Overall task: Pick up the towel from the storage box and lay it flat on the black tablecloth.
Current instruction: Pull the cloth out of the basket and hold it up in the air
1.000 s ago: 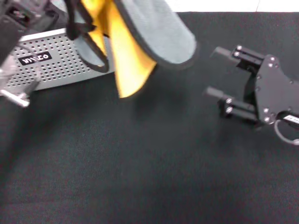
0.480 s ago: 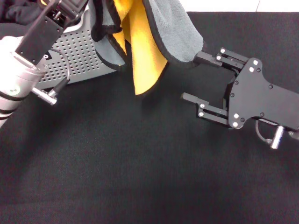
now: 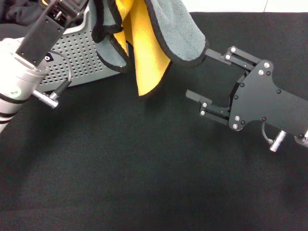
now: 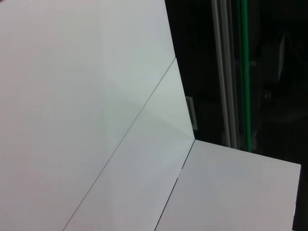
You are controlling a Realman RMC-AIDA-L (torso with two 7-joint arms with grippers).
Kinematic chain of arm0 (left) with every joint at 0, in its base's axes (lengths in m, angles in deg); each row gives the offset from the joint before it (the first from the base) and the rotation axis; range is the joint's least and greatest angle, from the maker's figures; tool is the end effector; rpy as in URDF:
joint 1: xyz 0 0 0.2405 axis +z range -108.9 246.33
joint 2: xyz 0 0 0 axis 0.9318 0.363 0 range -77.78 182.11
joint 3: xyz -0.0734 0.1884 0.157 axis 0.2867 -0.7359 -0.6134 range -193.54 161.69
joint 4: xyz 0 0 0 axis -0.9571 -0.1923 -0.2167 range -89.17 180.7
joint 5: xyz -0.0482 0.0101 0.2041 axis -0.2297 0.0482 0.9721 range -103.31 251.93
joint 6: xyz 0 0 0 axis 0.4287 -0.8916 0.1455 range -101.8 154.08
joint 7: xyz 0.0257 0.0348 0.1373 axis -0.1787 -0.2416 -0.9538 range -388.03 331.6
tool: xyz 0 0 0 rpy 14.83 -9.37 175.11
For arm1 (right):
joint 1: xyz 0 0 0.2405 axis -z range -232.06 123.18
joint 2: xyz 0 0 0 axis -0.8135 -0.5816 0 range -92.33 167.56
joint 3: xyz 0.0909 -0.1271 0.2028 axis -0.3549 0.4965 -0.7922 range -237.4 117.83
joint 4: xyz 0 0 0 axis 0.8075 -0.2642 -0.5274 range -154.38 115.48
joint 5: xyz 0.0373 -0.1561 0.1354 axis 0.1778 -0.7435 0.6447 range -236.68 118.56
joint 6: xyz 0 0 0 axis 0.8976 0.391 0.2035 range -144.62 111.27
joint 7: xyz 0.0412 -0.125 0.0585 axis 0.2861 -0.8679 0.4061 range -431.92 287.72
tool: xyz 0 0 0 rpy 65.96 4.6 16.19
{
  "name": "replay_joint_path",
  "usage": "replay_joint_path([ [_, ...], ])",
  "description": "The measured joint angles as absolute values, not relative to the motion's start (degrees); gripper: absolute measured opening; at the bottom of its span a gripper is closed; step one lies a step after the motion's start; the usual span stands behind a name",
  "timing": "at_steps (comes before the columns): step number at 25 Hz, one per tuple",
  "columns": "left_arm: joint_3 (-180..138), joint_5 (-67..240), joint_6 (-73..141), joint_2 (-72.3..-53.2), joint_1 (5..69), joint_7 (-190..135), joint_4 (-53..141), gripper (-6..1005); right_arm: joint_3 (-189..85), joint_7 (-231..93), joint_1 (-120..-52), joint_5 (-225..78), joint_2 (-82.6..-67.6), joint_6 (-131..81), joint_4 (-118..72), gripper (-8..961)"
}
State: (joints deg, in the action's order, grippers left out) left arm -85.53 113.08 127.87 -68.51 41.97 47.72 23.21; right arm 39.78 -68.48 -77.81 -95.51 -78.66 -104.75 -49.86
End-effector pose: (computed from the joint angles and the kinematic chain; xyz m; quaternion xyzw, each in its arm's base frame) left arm -0.1959 0.3125 0.0263 -0.6951 -0.2175 -0.6762 0.1105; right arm 0.1907 0.2910 -0.0356 -0.8111 -0.2719 0.4084 0.3184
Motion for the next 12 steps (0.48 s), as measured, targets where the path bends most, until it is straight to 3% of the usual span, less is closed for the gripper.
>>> replay_joint_path([
  [12,-85.53,112.55,127.68,-68.54,41.69,47.88,23.92,21,41.21,-77.51,-76.70,-93.21,-78.66,-100.04,-52.61,605],
])
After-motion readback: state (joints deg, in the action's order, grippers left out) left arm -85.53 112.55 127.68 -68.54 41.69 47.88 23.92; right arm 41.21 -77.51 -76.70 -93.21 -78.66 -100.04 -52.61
